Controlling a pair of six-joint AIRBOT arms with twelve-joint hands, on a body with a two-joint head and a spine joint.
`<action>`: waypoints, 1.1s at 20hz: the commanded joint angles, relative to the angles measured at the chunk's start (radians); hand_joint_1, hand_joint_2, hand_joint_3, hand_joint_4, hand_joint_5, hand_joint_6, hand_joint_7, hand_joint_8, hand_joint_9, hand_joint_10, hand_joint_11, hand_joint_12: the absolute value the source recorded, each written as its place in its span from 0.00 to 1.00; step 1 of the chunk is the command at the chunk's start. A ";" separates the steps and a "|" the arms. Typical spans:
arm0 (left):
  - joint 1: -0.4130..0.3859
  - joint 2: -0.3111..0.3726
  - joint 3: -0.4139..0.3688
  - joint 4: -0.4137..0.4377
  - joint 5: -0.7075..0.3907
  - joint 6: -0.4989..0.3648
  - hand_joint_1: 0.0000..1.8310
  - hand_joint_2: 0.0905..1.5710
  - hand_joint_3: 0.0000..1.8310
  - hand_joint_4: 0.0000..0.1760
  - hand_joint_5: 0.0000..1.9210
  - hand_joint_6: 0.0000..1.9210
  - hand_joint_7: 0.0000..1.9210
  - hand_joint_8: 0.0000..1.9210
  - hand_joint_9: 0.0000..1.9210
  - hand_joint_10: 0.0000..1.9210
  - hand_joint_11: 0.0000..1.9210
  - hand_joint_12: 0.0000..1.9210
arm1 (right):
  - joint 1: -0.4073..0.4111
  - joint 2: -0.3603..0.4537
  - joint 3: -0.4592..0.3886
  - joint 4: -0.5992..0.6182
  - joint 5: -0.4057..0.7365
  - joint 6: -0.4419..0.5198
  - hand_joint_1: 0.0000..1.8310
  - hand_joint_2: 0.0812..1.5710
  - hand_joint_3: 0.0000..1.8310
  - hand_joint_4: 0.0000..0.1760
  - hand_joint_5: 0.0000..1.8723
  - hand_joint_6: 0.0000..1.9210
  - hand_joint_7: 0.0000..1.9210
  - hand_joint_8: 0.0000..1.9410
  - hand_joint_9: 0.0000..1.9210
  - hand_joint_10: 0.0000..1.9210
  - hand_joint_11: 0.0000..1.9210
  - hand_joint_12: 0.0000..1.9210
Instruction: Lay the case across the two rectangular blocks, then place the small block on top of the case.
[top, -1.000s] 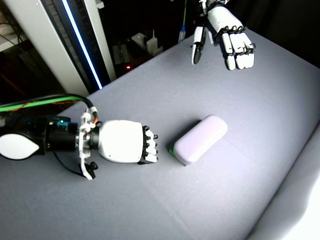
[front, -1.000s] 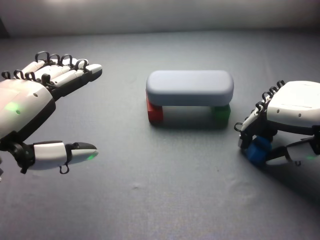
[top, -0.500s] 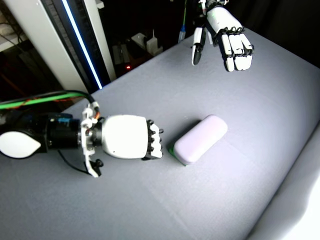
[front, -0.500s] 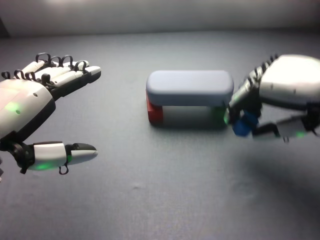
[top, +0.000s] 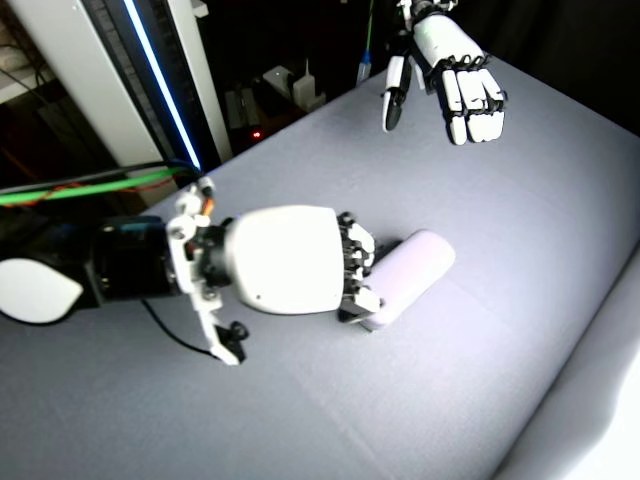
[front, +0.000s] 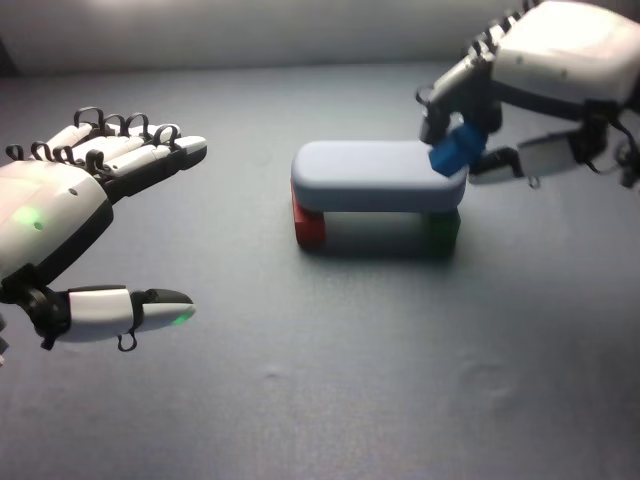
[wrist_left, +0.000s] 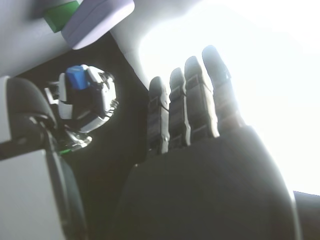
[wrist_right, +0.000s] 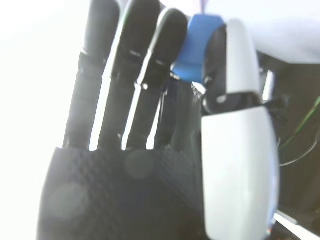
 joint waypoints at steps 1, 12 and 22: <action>-0.005 -0.006 0.007 0.010 -0.118 -0.007 0.48 0.57 0.00 0.18 0.14 0.00 0.12 0.00 0.11 0.00 0.00 0.32 | 0.017 -0.007 0.013 0.038 0.071 -0.004 0.69 0.65 0.00 0.00 0.56 0.45 0.63 0.34 0.58 0.31 0.39 0.64; -0.014 -0.021 0.022 0.030 -0.096 -0.022 0.49 0.57 0.00 0.11 0.14 0.00 0.12 0.00 0.12 0.00 0.00 0.34 | 0.074 -0.106 0.095 0.012 -0.070 -0.063 0.70 0.63 0.00 0.00 0.58 0.40 0.70 0.23 0.76 0.20 0.59 0.67; -0.018 -0.026 0.024 0.039 -0.092 -0.031 0.48 0.57 0.00 0.12 0.15 0.00 0.13 0.00 0.13 0.00 0.00 0.36 | 0.076 -0.128 0.115 0.012 -0.120 -0.075 0.69 0.64 0.00 0.00 0.58 0.39 0.65 0.32 0.68 0.25 0.49 0.70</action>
